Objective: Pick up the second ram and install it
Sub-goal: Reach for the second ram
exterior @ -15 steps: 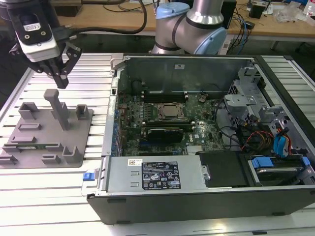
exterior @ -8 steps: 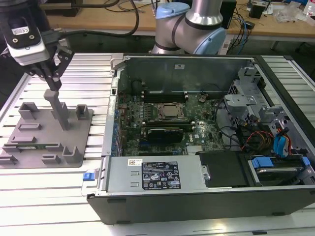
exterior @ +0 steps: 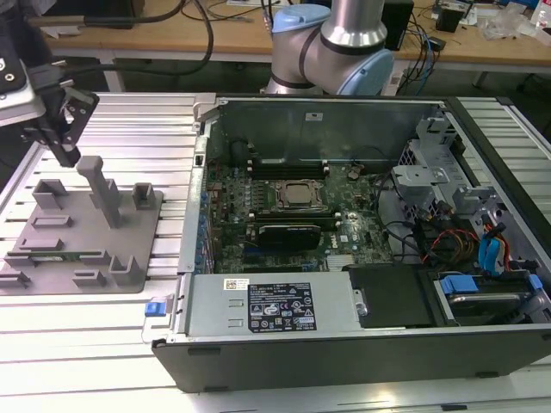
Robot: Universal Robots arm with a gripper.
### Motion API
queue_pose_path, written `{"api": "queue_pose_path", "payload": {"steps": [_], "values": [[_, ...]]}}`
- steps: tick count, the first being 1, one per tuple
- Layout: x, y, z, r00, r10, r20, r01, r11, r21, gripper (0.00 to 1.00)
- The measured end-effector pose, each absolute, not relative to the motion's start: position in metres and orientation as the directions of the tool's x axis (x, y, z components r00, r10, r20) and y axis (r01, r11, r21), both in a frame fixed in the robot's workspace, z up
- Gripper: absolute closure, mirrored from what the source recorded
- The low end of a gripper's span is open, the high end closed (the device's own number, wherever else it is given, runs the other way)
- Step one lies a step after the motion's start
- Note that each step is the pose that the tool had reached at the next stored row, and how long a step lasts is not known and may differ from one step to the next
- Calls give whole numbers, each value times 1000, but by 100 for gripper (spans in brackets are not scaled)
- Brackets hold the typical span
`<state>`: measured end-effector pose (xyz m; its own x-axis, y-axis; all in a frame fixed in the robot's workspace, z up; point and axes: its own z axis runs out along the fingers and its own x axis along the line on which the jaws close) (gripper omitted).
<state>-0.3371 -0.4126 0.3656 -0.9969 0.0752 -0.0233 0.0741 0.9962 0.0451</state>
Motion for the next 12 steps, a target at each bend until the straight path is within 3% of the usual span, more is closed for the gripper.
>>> {"api": "queue_pose_path", "payload": {"steps": [12], "values": [[-380,-422,359,-997,75,-23,74,996,45,92]]}}
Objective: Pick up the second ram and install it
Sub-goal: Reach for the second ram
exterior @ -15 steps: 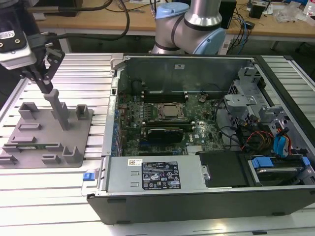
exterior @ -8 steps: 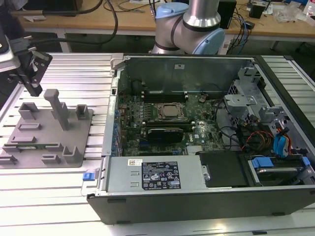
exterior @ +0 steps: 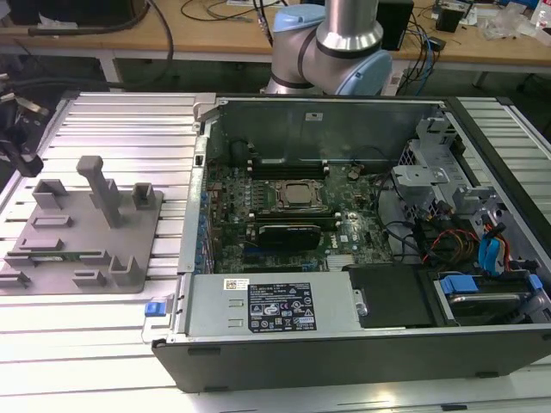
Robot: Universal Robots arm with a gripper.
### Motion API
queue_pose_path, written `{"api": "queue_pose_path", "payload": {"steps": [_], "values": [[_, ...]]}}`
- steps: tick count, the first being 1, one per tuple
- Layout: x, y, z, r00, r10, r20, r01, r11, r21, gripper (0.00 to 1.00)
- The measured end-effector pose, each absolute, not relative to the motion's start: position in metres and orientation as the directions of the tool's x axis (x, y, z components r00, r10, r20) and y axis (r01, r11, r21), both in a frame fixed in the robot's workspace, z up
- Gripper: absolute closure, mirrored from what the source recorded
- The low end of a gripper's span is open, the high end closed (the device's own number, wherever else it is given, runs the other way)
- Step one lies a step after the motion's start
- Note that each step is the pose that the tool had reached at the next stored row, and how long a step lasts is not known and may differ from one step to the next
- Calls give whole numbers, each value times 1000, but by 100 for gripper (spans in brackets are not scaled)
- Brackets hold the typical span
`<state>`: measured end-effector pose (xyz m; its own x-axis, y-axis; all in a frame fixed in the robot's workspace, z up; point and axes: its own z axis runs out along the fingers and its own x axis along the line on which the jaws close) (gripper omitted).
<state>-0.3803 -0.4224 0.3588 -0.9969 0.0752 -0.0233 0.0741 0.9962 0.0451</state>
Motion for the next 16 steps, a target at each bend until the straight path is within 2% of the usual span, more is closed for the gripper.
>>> {"api": "queue_pose_path", "payload": {"steps": [9,16], "values": [[-397,-432,348,-997,75,-23,74,996,45,92],[-399,-445,326,-997,75,-16,75,996,45,92]]}}
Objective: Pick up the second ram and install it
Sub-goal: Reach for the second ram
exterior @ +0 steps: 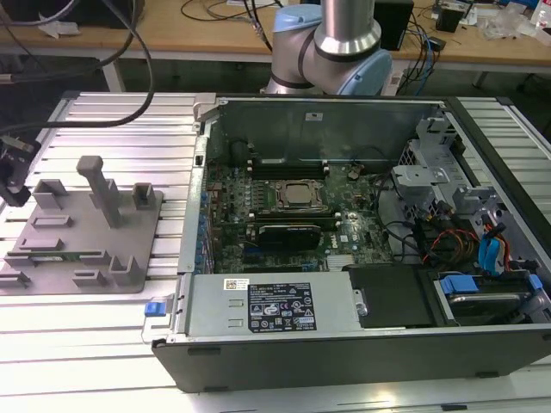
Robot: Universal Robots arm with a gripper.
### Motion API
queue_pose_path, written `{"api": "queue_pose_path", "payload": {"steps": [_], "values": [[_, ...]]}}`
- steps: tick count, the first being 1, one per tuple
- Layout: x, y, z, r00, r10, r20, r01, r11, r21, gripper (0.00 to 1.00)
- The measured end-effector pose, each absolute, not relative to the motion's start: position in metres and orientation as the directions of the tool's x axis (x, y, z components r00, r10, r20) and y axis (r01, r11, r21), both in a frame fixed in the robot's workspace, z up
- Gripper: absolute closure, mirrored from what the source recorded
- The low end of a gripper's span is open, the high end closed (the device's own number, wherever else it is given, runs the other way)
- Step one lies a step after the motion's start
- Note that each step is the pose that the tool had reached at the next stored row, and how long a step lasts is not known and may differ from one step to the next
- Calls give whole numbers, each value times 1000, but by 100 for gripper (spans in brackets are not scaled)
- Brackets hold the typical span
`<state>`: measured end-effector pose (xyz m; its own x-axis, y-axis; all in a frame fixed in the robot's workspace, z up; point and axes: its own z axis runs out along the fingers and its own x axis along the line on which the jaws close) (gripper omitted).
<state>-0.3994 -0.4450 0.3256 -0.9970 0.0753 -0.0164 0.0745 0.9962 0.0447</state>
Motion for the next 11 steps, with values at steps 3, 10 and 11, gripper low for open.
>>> {"api": "queue_pose_path", "payload": {"steps": [3,10,11], "values": [[-400,-446,320,-997,75,-16,75,996,45,92],[-400,-446,305,-997,75,-16,74,996,45,92],[-400,-446,304,-997,75,-16,74,996,45,92]]}}
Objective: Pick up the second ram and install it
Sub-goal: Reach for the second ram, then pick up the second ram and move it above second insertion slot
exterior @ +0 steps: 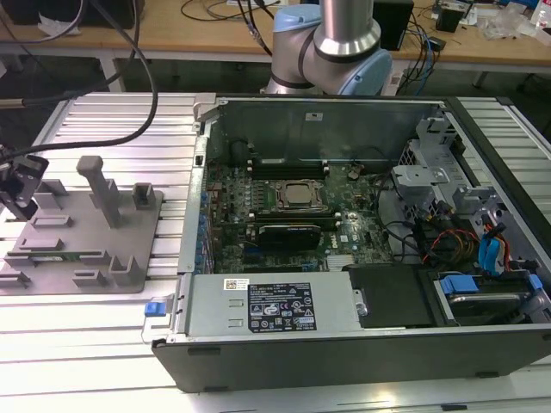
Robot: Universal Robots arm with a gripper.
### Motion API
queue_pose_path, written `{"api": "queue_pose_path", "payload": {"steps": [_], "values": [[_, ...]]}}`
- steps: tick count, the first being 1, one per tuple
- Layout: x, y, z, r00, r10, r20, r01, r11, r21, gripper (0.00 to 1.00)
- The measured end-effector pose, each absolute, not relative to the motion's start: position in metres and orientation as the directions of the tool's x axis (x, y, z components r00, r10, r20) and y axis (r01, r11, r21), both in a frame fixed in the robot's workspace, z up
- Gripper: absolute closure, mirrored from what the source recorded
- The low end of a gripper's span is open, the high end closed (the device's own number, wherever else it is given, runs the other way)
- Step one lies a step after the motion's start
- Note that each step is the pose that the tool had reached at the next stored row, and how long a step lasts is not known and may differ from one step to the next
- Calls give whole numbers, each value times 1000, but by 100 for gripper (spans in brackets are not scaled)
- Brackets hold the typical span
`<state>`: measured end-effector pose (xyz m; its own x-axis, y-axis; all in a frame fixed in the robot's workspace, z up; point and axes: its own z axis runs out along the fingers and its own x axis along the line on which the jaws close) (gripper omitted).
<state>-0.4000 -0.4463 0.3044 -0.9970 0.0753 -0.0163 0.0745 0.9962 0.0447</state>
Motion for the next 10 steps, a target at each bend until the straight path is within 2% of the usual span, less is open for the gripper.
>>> {"api": "queue_pose_path", "payload": {"steps": [10], "values": [[-400,-446,304,-997,75,-16,75,996,48,92]]}}
